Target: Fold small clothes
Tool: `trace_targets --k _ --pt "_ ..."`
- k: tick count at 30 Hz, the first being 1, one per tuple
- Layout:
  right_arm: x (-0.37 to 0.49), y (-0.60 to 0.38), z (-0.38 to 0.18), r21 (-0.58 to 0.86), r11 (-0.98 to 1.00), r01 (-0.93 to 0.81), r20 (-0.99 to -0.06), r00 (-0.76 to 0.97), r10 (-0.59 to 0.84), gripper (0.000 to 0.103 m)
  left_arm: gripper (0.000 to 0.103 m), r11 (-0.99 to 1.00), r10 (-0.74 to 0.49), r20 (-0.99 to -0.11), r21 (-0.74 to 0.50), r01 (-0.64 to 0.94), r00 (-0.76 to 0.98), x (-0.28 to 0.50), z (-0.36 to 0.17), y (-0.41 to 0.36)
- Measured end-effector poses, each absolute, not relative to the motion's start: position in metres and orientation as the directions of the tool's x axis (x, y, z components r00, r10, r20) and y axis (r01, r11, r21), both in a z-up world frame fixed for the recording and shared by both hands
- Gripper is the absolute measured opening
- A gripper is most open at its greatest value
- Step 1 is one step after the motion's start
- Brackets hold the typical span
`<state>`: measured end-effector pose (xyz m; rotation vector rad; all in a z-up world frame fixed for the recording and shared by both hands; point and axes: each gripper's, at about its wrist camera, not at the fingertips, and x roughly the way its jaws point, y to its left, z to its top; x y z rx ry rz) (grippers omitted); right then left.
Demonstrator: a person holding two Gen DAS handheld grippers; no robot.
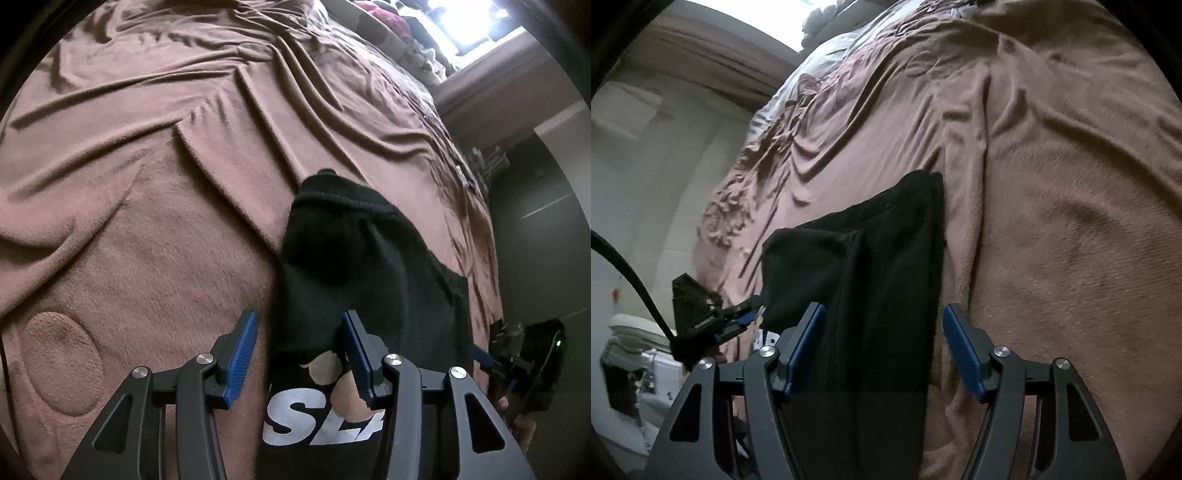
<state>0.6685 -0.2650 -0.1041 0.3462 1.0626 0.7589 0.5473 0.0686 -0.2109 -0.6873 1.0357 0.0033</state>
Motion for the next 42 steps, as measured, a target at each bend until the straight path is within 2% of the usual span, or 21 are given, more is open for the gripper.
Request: trace_targets --k 7,9,10,17,24,36,38,40,41,42 --pt "0.682 -0.269 -0.112 0.601 0.69 -0.403 -0.651 0.254 0.716 0.064 0.049 0.767 -0.328 -0.768 -0.557 -0.32 0.55 0.545 -0.213 0.073" --pt "0.687 -0.262 -0.115 0.592 0.694 -0.409 -0.665 0.238 0.708 0.064 0.04 0.748 -0.345 -0.75 -0.583 -0.318 0.564 0.543 -0.213 0.076" --pt "0.689 -0.258 -0.115 0.593 0.689 -0.416 -0.667 0.227 0.71 0.064 0.039 0.746 -0.344 -0.747 -0.586 -0.317 0.569 0.541 -0.212 0.077" --pt "0.696 -0.251 -0.119 0.652 0.622 -0.433 -0.634 0.137 0.761 0.064 0.039 0.756 -0.349 -0.761 -0.574 -0.316 0.547 0.54 -0.215 0.08" --pt "0.697 -0.253 -0.122 0.668 0.6 -0.44 -0.617 0.122 0.777 0.064 0.039 0.806 -0.373 -0.781 -0.54 -0.242 0.5 0.561 -0.214 0.072" --pt "0.722 -0.212 -0.132 0.65 0.605 -0.459 -0.626 0.126 0.769 0.047 0.039 0.793 -0.419 -0.754 -0.575 -0.201 0.506 0.605 -0.219 0.082" --pt "0.726 -0.204 -0.132 0.637 0.615 -0.465 -0.638 0.13 0.759 0.04 0.039 0.805 -0.41 -0.755 -0.564 -0.186 0.512 0.611 -0.217 0.08" --pt "0.729 -0.199 -0.131 0.621 0.634 -0.46 -0.656 0.138 0.742 0.029 0.038 0.811 -0.401 -0.763 -0.553 -0.191 0.508 0.615 -0.218 0.078" --pt "0.73 -0.196 -0.132 0.609 0.648 -0.458 -0.667 0.146 0.731 0.025 0.034 0.819 -0.387 -0.769 -0.54 -0.193 0.508 0.616 -0.216 0.077" --pt "0.73 -0.197 -0.13 0.598 0.657 -0.459 -0.675 0.154 0.722 0.017 0.023 0.83 -0.37 -0.778 -0.522 -0.195 0.507 0.616 -0.214 0.076"
